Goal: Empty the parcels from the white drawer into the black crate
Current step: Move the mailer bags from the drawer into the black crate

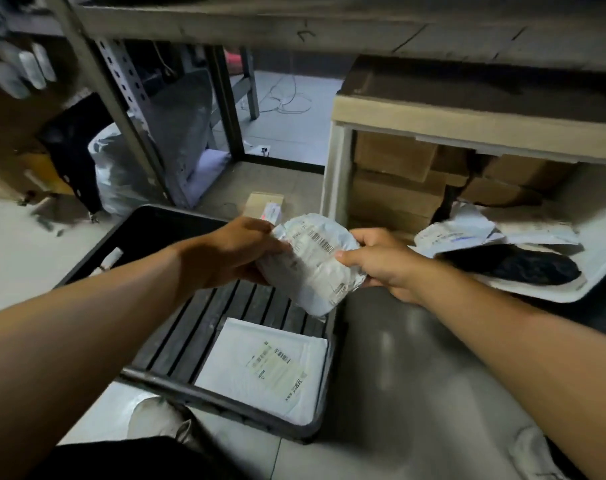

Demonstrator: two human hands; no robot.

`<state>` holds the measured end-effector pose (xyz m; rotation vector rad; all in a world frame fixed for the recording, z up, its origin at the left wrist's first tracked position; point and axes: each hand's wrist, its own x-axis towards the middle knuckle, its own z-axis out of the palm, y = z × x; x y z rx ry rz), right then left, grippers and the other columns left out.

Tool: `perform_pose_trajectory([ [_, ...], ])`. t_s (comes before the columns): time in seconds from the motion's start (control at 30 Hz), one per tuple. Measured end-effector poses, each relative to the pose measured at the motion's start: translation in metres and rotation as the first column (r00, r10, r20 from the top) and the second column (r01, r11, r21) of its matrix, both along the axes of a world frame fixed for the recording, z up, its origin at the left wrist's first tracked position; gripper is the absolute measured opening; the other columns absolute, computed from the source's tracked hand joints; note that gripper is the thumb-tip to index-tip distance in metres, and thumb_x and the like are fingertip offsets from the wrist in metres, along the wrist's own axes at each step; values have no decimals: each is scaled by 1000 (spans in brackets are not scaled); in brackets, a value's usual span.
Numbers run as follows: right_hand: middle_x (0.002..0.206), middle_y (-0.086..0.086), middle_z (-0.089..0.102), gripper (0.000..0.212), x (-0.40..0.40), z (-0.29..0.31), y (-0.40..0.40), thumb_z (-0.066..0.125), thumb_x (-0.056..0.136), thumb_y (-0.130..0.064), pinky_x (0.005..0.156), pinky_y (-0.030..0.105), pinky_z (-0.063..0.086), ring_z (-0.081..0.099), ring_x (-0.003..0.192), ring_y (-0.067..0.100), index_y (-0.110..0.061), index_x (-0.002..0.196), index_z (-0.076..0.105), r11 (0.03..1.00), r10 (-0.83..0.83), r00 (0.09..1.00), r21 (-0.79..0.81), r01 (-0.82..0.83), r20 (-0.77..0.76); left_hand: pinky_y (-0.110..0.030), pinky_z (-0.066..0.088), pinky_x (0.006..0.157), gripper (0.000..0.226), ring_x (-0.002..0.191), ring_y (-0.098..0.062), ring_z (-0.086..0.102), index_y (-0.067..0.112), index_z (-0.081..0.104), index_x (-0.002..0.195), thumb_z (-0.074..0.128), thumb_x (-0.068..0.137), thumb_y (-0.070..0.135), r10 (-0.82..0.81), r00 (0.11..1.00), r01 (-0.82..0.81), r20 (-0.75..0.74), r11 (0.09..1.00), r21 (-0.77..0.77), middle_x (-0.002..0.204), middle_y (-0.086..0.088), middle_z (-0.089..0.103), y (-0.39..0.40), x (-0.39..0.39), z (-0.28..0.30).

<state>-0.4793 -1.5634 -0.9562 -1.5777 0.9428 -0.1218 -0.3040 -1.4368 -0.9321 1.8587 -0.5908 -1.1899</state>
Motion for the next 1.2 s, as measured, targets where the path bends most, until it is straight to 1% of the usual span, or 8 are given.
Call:
perform_pose_trajectory([
  [0.17,107,10,74,13,35,-46,21,56,101,-10,89,46,57,71,96,26,-17,103,67,995,97,990,-1,-98,-103,-50,59,84,6,98,-32,67,11,62,92,60,98,11,60,998,-64,35,989,133,103,-16,67,23,26,-65],
  [0.27,98,7,72,14,52,-80,29,55,100,-12,75,37,57,70,91,23,-18,92,65,980,168,967,-75,-185,-192,-40,59,74,8,91,-27,68,14,61,95,56,100,13,50,999,-50,4,977,208,99,-13,68,37,33,-106],
  [0.43,108,16,68,16,80,-133,43,55,98,-13,76,34,50,66,99,28,-6,107,65,947,268,898,-77,-313,-350,-36,59,63,10,72,-23,69,10,61,91,56,99,10,-10,999,21,-37,945,326,85,-10,70,61,46,-161],
  [0.7,148,15,48,45,100,-200,64,47,105,-11,101,30,43,48,133,30,-5,148,43,779,531,548,117,-616,-646,-26,56,54,7,67,-23,65,1,67,97,61,93,0,-299,946,316,-125,768,557,86,-17,69,80,51,-225],
  [0.8,135,14,58,27,98,-214,67,49,100,-9,86,30,52,58,115,29,-10,126,58,679,572,404,136,-721,-714,-23,53,55,6,62,-12,66,8,69,93,64,94,5,-389,898,430,-203,681,593,75,-5,68,76,50,-235],
  [1.0,92,15,65,10,89,-225,66,52,84,1,56,26,38,60,81,30,-8,82,54,556,547,245,129,-821,-800,-22,43,55,12,62,-12,58,6,72,89,61,89,3,-547,816,530,-188,576,623,71,-5,63,65,35,-239],
  [1.1,76,6,48,15,86,-218,71,58,84,-4,60,26,39,56,80,29,-13,80,48,539,500,244,77,-839,-831,-23,43,53,13,55,-17,51,-5,71,94,63,88,4,-637,768,514,-61,558,652,72,-12,61,59,28,-235],
  [1.2,80,7,51,23,83,-203,71,66,83,-7,56,26,39,57,79,27,-14,74,45,543,472,274,31,-839,-838,-27,44,61,6,69,-22,55,6,62,85,61,91,8,-753,630,424,189,537,729,83,-13,61,61,31,-223],
])
